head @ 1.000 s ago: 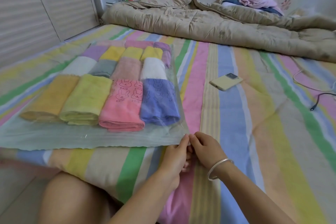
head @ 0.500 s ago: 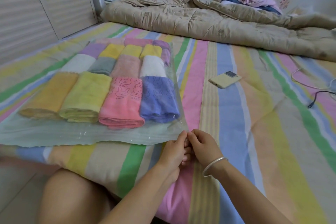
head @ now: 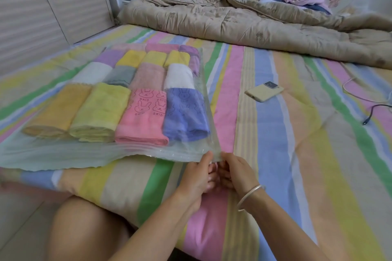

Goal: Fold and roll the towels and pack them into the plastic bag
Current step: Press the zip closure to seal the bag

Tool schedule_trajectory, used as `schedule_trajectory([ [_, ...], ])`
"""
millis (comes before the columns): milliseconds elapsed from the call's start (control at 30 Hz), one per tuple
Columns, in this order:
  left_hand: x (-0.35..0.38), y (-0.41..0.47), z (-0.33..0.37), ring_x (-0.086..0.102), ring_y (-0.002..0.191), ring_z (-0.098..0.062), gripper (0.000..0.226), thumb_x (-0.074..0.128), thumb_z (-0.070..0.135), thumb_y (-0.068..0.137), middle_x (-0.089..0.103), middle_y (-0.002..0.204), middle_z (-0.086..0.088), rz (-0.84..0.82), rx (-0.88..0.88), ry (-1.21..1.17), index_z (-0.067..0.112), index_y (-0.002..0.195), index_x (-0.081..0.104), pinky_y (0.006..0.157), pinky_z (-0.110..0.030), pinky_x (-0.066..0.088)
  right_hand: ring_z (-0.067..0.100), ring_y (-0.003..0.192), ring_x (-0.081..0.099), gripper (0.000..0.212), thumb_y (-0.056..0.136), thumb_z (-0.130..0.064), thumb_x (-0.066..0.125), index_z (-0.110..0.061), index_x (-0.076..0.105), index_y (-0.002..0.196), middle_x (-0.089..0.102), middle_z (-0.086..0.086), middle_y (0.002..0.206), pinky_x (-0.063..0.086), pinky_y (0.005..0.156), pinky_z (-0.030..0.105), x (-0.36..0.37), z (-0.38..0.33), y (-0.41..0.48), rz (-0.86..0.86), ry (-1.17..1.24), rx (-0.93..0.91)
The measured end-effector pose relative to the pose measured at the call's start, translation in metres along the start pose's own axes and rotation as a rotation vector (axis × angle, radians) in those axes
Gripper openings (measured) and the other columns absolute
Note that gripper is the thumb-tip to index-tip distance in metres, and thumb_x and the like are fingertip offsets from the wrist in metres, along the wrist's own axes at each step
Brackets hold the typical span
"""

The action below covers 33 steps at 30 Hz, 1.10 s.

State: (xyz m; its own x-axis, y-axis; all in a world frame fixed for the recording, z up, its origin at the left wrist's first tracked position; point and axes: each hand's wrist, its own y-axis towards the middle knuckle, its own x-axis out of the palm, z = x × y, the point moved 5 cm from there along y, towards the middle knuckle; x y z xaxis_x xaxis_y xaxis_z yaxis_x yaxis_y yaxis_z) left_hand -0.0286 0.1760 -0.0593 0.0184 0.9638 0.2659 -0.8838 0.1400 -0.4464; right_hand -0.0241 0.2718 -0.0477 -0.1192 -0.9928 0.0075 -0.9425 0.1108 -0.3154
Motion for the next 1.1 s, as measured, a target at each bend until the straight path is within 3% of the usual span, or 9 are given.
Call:
schedule_trajectory([
  [67, 0.002, -0.001, 0.0, 0.024, 0.028, -0.004, 0.049, 0.045, 0.027, 0.1, 0.027, 0.039, 0.007, 0.009, 0.002, -0.029, 0.018, 0.053, 0.037, 0.031, -0.013, 0.02, 0.011, 0.037, 0.05, 0.045, 0.097, -0.028, 0.048, -0.013, 0.053, 0.055, 0.055, 0.002, 0.048, 0.04, 0.038, 0.02, 0.006, 0.001, 0.0, 0.015, -0.014, -0.038],
  [167, 0.004, -0.002, 0.001, 0.025, 0.03, -0.003, 0.053, 0.049, 0.027, 0.098, 0.029, 0.039, 0.008, 0.012, 0.002, -0.045, 0.022, 0.046, 0.043, 0.031, -0.015, 0.017, 0.018, 0.047, 0.057, 0.04, 0.096, -0.025, 0.052, -0.015, 0.059, 0.058, 0.061, 0.002, 0.053, 0.05, 0.049, 0.032, 0.009, 0.005, 0.004, 0.118, -0.057, -0.112],
  [433, -0.032, 0.006, 0.007, 0.015, 0.029, -0.004, 0.042, 0.045, 0.022, 0.096, 0.02, 0.041, 0.008, 0.054, -0.042, -0.161, 0.02, 0.057, 0.029, 0.033, -0.016, 0.01, 0.011, 0.041, 0.019, 0.062, 0.092, -0.014, 0.054, -0.02, 0.033, 0.034, 0.023, -0.009, 0.042, 0.018, 0.045, 0.023, -0.025, 0.011, 0.018, 0.274, 0.041, -0.056],
  [600, -0.068, 0.003, 0.013, 0.014, 0.027, -0.004, 0.044, 0.043, 0.022, 0.098, 0.018, 0.041, 0.007, 0.112, -0.029, -0.173, 0.02, 0.057, 0.026, 0.031, -0.014, 0.01, 0.015, 0.044, 0.019, 0.059, 0.091, -0.012, 0.056, -0.022, 0.031, 0.038, 0.023, -0.007, 0.042, 0.021, 0.052, 0.029, -0.041, 0.014, 0.022, 0.332, 0.099, -0.057],
  [733, -0.073, 0.002, 0.012, 0.014, 0.029, -0.004, 0.045, 0.044, 0.024, 0.098, 0.019, 0.042, 0.007, 0.11, -0.027, -0.154, 0.019, 0.057, 0.027, 0.031, -0.015, 0.01, 0.016, 0.046, 0.021, 0.047, 0.093, -0.032, 0.056, -0.022, 0.035, 0.052, 0.025, -0.008, 0.043, 0.022, 0.048, 0.023, -0.032, 0.014, 0.012, 0.388, 0.13, -0.005],
  [867, -0.075, 0.004, 0.009, 0.014, 0.029, -0.006, 0.048, 0.044, 0.028, 0.098, 0.019, 0.041, 0.006, 0.088, -0.069, -0.097, 0.019, 0.053, 0.028, 0.032, -0.016, 0.01, 0.012, 0.037, 0.022, 0.052, 0.092, -0.055, 0.048, -0.021, 0.035, 0.054, 0.024, -0.007, 0.043, 0.02, 0.044, 0.02, 0.023, 0.016, 0.007, 0.144, 0.107, 0.144],
  [933, -0.074, 0.004, 0.01, 0.016, 0.027, -0.005, 0.052, 0.045, 0.03, 0.097, 0.021, 0.039, 0.006, 0.097, -0.069, -0.083, 0.02, 0.048, 0.032, 0.031, -0.014, 0.01, 0.014, 0.032, 0.034, 0.056, 0.092, -0.05, 0.05, -0.017, 0.041, 0.046, 0.035, -0.002, 0.039, 0.028, 0.036, 0.019, 0.065, 0.02, 0.011, 0.04, 0.077, 0.143],
  [1000, -0.073, 0.001, 0.012, 0.019, 0.025, -0.004, 0.061, 0.047, 0.03, 0.096, 0.025, 0.036, 0.006, 0.114, -0.077, -0.101, 0.021, 0.037, 0.038, 0.029, -0.013, 0.012, 0.027, 0.047, 0.06, 0.054, 0.077, -0.052, 0.055, -0.008, 0.059, 0.046, 0.059, 0.007, 0.047, 0.054, 0.05, 0.038, 0.091, 0.023, 0.015, 0.061, 0.01, 0.102],
  [1100, -0.071, -0.002, 0.016, 0.019, 0.025, -0.004, 0.06, 0.046, 0.029, 0.096, 0.024, 0.036, 0.007, 0.082, -0.096, -0.137, 0.022, 0.037, 0.037, 0.028, -0.014, 0.014, 0.024, 0.053, 0.06, 0.048, 0.082, -0.036, 0.06, -0.013, 0.059, 0.039, 0.059, 0.001, 0.045, 0.052, 0.06, 0.037, 0.091, 0.024, 0.016, 0.146, 0.03, 0.052],
])
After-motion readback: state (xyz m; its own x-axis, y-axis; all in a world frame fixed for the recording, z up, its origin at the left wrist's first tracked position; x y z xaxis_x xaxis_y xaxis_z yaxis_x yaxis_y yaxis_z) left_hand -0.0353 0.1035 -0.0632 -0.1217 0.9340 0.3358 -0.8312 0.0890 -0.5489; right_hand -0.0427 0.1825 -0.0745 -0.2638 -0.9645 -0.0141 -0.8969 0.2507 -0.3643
